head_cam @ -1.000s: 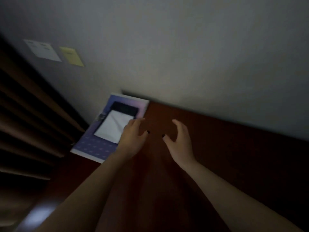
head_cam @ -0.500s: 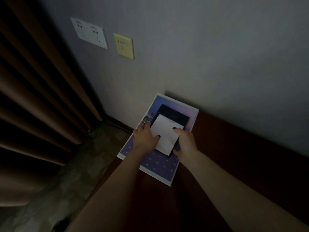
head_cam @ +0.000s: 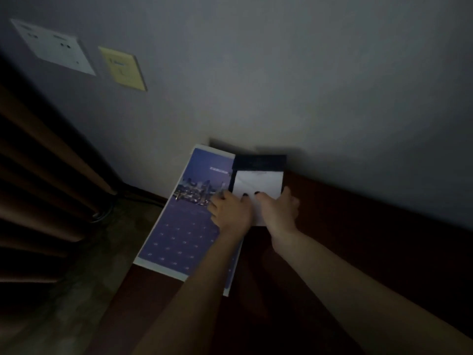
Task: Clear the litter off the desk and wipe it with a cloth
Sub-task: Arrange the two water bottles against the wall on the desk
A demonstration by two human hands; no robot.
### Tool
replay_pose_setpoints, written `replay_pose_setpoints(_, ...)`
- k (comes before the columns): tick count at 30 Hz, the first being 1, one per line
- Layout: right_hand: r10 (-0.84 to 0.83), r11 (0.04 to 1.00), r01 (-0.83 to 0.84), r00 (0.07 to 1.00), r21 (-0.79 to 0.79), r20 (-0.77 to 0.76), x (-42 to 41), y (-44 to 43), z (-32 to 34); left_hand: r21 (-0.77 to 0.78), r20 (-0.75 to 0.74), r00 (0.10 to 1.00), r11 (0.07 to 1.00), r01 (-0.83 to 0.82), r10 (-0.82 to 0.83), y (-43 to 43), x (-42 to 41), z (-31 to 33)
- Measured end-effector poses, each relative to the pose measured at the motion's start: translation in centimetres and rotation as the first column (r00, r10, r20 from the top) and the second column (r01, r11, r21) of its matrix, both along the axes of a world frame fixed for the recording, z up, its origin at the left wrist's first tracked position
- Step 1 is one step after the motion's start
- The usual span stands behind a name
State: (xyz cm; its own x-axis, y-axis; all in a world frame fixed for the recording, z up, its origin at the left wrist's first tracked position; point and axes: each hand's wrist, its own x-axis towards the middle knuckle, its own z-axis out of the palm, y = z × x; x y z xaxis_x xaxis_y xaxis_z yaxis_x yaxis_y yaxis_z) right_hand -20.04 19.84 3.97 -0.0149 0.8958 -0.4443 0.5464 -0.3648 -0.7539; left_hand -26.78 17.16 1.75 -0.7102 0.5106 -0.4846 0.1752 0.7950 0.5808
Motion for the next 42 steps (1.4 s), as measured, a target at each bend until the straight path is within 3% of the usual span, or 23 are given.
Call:
replay_pose_setpoints(5,-0.128,0.991,0.123,0.986,0.053,0.105,3.6,3.2,-0.2,0.038,-0.109,0.958,0.962,0.270,-0.265,2.0,4.3,-1.5)
replay_pose_setpoints(10,-0.053,0.996,0.065,0.977,-0.055,0.208,6.1,1.6,-3.1,-0.113,-0.309,0.823,0.877,0.467,-0.477,0.2,4.9,-3.1)
replay_pose_setpoints(13,0.043,0.988,-0.066,0.986,0.140,0.164,5.9,0.4,-3.6,-0.097,-0.479,0.730,0.856,0.508,-0.488,-1.2,2.4,-2.6)
replay_pose_setpoints(16,0.308,0.895,-0.303,0.951,0.328,0.038,4.7,-1.5,-2.8,-0.032,-0.536,0.787,0.939,0.343,-0.306,-3.7,-1.4,-2.2)
replay_pose_setpoints(18,0.566,0.738,-0.555,0.819,0.384,0.095,3.9,-3.2,-2.7,-0.011,-0.484,0.872,0.997,0.079,-0.074,-6.2,-3.8,-2.7)
replay_pose_setpoints(20,0.759,0.548,-0.777,0.618,0.311,0.205,3.5,-5.2,-3.5,0.017,-0.388,0.898,0.976,-0.216,0.206,-9.0,-5.3,-3.3)
replay_pose_setpoints(22,0.832,0.482,-0.850,0.520,0.212,0.193,2.9,-7.1,-4.7,-0.004,-0.311,0.898,0.944,-0.330,0.313,-11.1,-6.3,-4.0)
replay_pose_setpoints(27,0.774,0.624,-0.769,0.633,0.138,0.027,1.8,-9.5,-5.6,-0.126,-0.219,0.964,0.975,-0.184,0.154,-11.7,-7.5,-4.4)
replay_pose_setpoints(34,0.741,0.664,-0.744,0.641,0.074,-0.203,2.5,-7.8,-4.3,-0.099,-0.163,0.983,0.989,-0.105,0.088,-11.8,-7.8,-3.7)
replay_pose_setpoints(37,0.662,0.746,-0.657,0.713,0.110,-0.230,3.2,-7.3,-4.3,-0.087,-0.140,0.989,0.995,-0.054,0.041,-11.9,-8.1,-3.6)
replay_pose_setpoints(40,0.417,0.851,-0.374,0.908,0.368,-0.042,4.9,-6.4,-4.5,-0.122,-0.216,0.976,0.992,-0.016,-0.011,-11.7,-7.6,-3.4)
replay_pose_setpoints(42,0.238,0.860,-0.294,0.954,0.417,0.182,6.7,-4.7,-4.8,-0.151,-0.353,0.917,0.979,0.138,-0.184,-10.7,-6.3,-3.5)
